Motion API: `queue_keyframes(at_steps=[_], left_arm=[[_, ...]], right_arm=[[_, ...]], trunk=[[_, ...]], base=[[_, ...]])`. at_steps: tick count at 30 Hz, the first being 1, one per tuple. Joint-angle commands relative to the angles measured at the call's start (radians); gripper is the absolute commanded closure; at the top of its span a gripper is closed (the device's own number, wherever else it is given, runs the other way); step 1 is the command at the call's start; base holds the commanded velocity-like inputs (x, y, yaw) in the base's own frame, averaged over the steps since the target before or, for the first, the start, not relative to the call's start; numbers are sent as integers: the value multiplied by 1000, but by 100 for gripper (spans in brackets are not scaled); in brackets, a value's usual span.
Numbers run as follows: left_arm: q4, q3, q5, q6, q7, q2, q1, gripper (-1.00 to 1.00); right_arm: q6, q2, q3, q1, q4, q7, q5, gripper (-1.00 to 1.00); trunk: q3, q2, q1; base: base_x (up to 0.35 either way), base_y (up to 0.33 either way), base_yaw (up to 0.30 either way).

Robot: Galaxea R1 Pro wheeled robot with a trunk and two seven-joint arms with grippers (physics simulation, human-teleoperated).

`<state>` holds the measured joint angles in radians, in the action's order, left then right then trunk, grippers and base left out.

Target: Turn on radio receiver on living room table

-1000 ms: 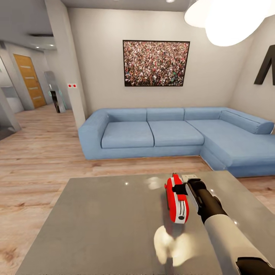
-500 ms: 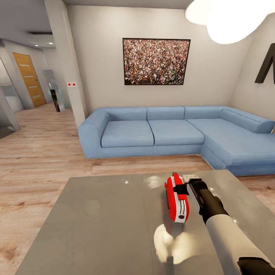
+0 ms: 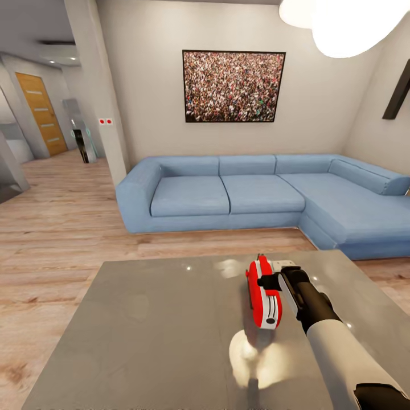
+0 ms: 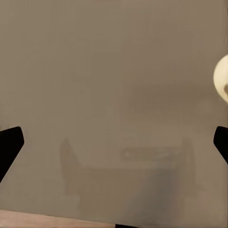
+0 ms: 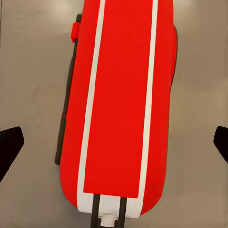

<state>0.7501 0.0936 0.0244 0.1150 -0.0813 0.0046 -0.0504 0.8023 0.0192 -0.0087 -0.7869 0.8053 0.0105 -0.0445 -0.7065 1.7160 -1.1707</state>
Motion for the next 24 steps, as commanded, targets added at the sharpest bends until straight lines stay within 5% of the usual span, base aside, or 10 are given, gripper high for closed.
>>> queue_keyframes(at_steps=[1, 24], left_arm=[[0, 0, 0, 0, 0, 0, 0, -100], [0, 0, -1, 0, 0, 0, 0, -100]], right_arm=[[0, 0, 0, 0, 0, 0, 0, -100], [1, 0, -1, 0, 0, 0, 0, -100]], trunk=[[-2, 0, 0], [-38, 0, 0]], base=[[0, 0, 0], [0, 0, 0]])
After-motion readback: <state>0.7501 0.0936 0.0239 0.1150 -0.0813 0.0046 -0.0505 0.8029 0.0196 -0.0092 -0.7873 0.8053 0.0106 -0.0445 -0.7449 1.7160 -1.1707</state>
